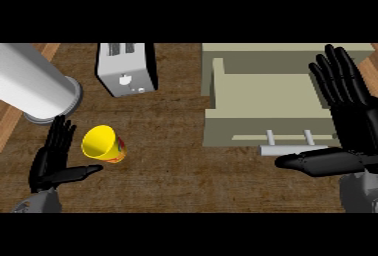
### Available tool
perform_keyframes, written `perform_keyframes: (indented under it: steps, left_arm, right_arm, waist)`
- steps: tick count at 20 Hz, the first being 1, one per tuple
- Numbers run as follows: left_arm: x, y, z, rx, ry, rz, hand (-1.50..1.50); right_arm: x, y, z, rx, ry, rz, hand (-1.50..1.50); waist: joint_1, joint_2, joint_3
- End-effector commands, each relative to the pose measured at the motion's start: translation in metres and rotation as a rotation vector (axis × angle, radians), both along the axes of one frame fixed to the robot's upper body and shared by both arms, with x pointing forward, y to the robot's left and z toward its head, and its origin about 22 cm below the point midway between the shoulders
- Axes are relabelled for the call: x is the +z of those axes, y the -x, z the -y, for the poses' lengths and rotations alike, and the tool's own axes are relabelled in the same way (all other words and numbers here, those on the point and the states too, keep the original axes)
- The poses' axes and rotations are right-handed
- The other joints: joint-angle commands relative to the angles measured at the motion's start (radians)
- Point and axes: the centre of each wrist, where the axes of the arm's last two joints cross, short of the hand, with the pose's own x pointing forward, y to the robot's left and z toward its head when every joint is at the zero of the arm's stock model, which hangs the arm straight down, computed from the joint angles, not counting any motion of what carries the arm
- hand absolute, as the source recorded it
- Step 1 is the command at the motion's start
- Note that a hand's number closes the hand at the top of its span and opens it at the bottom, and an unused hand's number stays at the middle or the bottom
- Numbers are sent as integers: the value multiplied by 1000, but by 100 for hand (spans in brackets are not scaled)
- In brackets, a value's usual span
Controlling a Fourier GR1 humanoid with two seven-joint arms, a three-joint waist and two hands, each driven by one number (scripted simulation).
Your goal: Pick up the cup, place it into the drawer and close the drawer
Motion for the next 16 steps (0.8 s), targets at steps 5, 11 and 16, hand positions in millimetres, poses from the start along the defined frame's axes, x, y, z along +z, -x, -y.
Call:
perform_keyframes:
  steps: [5, 11, 16]
  left_arm:
    - [-49, 11, -6, 5, -11, -23, -150]
    - [-61, 18, -18, 35, -11, 24, -150]
    - [-58, -5, 2, 19, -20, 45, -150]
  right_arm:
    - [8, -3, -16, 15, 8, -2, -150]
    - [14, 10, 12, 21, 20, -3, -150]
    - [5, 4, 7, 28, -6, 6, -150]
  waist:
    - [-4, 1, -1]
    - [-13, 3, -2]
    - [-18, 6, -2]
